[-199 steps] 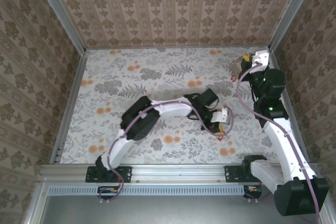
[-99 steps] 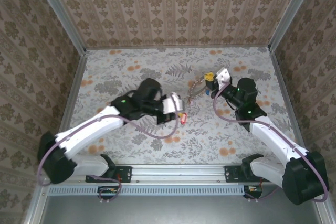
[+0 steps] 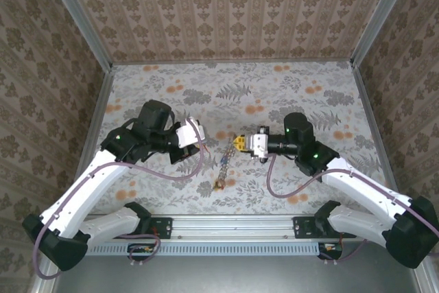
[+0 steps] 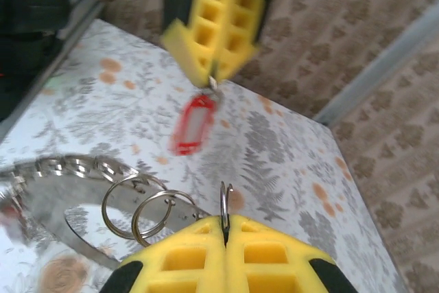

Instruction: Put the keys on the keyring

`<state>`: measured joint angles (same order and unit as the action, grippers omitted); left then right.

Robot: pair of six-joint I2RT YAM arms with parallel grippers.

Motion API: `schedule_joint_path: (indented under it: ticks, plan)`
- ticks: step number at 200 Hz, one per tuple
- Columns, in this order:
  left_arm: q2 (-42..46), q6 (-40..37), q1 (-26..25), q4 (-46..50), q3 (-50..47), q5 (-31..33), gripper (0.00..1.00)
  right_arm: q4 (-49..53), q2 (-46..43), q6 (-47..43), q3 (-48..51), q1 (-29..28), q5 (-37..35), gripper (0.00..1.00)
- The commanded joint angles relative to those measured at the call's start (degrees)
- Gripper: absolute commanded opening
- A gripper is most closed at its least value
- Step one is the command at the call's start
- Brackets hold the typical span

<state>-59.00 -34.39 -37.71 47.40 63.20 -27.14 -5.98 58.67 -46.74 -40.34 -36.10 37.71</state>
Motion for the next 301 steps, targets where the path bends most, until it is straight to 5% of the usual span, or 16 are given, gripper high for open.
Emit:
schedule_joint_path:
  ticks: [1,73,136,205,301]
  plan:
    - [-1.26,-3.56,0.14,3.00,1.94,-2.81,0.00,7.73,-2.03,-11.51,-3.20,-3.25,-0.76,0.00]
    - [0.98,-14.78,-8.22,-12.20,-6.46,3.85,0.00,7.10,-1.50,-10.67,-1.85,-5.82,0.82,0.00]
    - [0.90,-16.21,-12.37,-24.57,-12.02,6.00,0.00,11.65,0.18,-6.27,-2.67,-5.86,6.90,0.00]
    - [1.70,-20.82,-14.31,-23.71,-13.27,0.43,0.00,12.73,1.35,-6.43,-3.22,-5.96,4.91,0.00]
    - [1.21,-23.76,-17.24,-23.23,-13.71,3.47,0.00,16.43,4.16,-5.08,-5.63,-4.67,4.12,0.00]
